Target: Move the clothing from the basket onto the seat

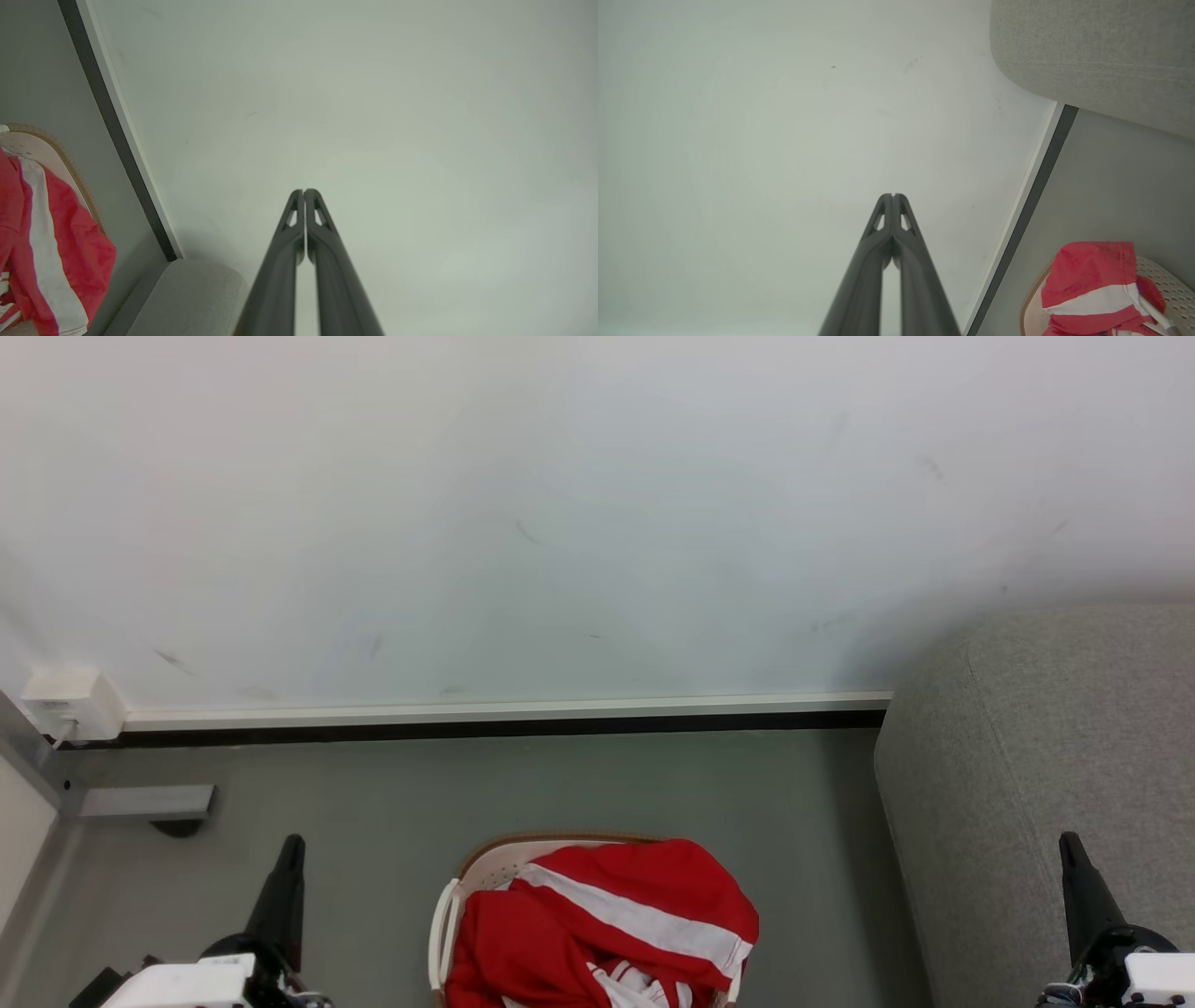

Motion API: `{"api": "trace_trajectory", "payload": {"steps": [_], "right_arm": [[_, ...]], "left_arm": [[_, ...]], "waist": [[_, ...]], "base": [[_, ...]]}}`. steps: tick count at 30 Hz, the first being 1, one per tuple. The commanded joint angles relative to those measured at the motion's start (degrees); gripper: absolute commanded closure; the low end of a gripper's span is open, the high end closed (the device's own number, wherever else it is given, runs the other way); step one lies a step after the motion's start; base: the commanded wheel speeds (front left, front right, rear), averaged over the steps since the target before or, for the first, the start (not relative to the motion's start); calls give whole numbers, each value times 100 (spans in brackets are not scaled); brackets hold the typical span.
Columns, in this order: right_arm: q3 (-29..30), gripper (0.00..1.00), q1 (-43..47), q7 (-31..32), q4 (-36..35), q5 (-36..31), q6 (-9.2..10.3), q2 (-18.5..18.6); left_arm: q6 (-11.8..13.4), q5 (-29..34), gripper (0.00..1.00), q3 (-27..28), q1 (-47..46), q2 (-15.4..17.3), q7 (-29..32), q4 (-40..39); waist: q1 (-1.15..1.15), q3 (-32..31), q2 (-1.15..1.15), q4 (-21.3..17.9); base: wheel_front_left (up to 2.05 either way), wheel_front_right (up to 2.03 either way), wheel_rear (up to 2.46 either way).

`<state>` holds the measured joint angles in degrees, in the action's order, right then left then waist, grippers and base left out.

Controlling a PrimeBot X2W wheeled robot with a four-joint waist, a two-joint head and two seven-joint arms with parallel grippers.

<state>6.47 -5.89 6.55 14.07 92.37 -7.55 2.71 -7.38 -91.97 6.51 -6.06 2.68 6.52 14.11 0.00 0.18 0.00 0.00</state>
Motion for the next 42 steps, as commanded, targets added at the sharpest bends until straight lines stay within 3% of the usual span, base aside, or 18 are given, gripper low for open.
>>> {"api": "trace_trajectory", "payload": {"steps": [1,42], "right_arm": [[19,100,-68,14,-23,10,13,35],[19,100,-68,13,-23,10,13,35]], "left_arm": [[-23,-84,100,4,-44,41,20,-18],[-23,-84,100,4,-45,41,20,-18]], "waist": [[0,0,0,0],[0,0,0,0]], "base": [[0,0,0],[0,0,0]]}}
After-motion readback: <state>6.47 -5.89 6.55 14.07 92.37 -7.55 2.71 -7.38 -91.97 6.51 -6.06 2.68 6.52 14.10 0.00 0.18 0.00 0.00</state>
